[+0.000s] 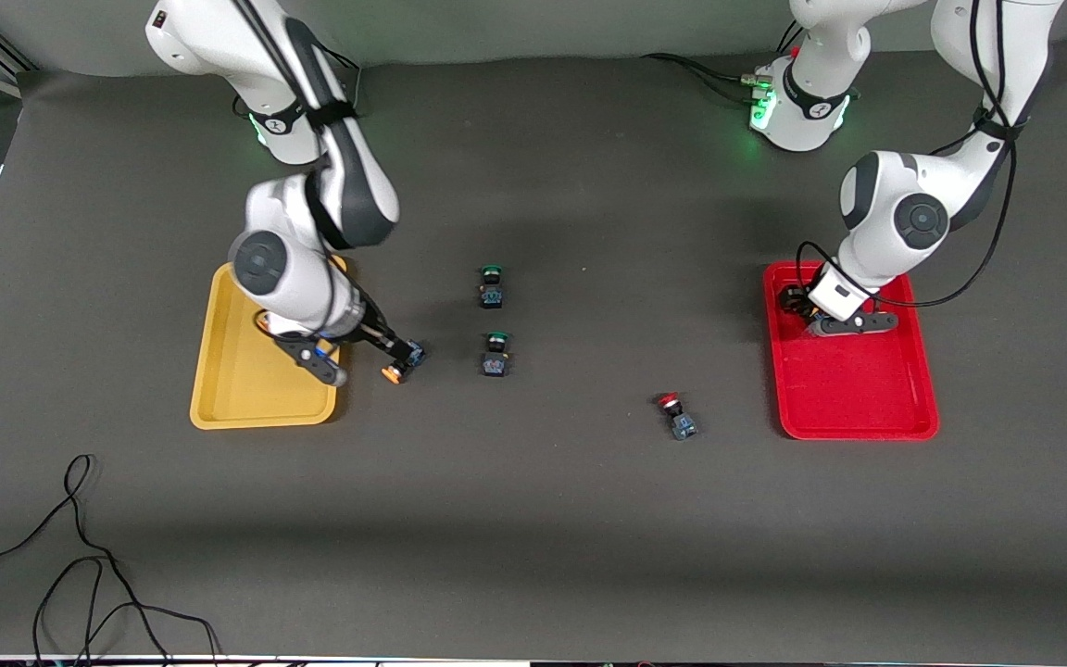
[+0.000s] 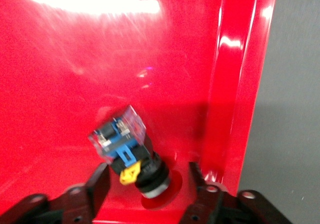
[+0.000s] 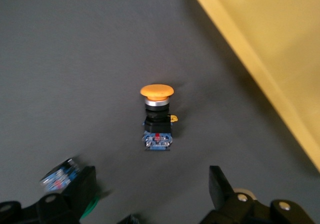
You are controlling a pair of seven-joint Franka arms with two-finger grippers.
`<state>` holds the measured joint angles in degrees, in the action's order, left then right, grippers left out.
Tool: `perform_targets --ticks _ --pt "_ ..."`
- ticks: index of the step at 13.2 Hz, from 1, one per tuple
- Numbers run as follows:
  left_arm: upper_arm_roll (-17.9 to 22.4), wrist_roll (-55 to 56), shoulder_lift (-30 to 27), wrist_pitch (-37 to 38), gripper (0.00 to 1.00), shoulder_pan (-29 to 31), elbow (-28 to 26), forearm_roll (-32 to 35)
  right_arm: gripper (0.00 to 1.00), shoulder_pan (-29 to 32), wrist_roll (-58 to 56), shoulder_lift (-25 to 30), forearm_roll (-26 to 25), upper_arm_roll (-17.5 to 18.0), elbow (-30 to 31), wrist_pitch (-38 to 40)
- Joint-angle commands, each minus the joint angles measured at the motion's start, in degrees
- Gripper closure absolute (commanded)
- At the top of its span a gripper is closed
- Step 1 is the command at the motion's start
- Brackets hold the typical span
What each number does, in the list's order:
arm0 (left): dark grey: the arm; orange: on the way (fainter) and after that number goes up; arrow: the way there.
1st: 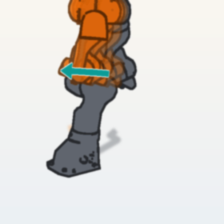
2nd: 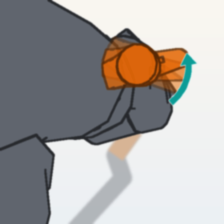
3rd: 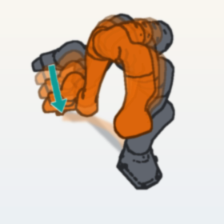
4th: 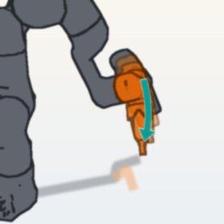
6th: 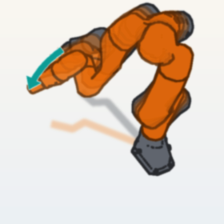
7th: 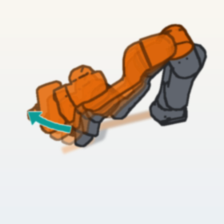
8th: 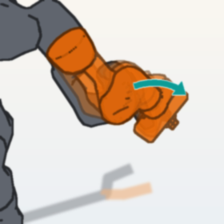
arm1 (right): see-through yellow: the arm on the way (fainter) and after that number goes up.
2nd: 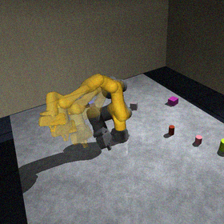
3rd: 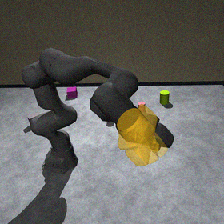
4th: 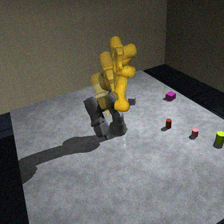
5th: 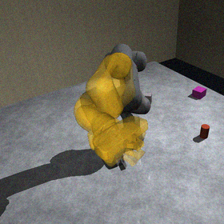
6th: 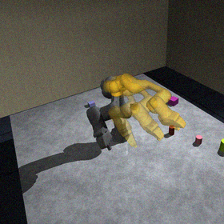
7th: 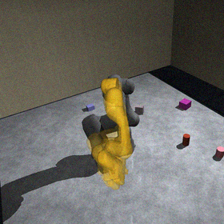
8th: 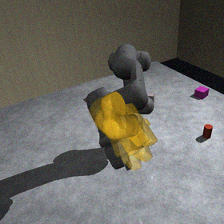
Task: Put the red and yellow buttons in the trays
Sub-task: 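Grasp the second yellow button with the right gripper while the left gripper grasps another red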
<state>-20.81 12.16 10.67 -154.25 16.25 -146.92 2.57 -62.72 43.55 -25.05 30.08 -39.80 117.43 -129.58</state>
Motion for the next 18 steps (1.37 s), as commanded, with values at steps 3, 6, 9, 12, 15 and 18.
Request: perform_targets --ticks 3,6,9,12,15,18 --pt "-1.3 8.5 -4.9 28.1 0.00 -5.2 17.9 0.0 0.00 0.1 -0.4 -7.6 5.3 1.3 -0.9 -5.0" --pt "-1.4 22.0 1.8 36.6 0.00 -13.1 33.8 0.9 0.01 0.1 -1.7 -9.4 8.7 1.7 -0.8 -7.0" --pt "-1.3 33.2 11.6 36.7 0.00 -19.1 46.6 4.4 0.16 0.2 -2.7 -10.4 10.7 2.2 -0.8 -7.6" --pt "-1.2 42.2 19.1 32.5 0.00 -23.3 49.6 9.8 0.40 0.5 -9.7 -11.8 17.1 2.2 -0.7 -8.0" --pt "-1.1 54.1 24.3 28.5 0.00 -25.9 49.4 15.3 0.77 0.9 -9.7 -11.2 17.2 2.1 -0.9 -7.4" --pt "0.2 54.1 28.4 25.5 0.00 -25.5 51.8 16.3 0.92 2.2 -9.5 -8.3 16.1 0.2 -3.1 -0.5"
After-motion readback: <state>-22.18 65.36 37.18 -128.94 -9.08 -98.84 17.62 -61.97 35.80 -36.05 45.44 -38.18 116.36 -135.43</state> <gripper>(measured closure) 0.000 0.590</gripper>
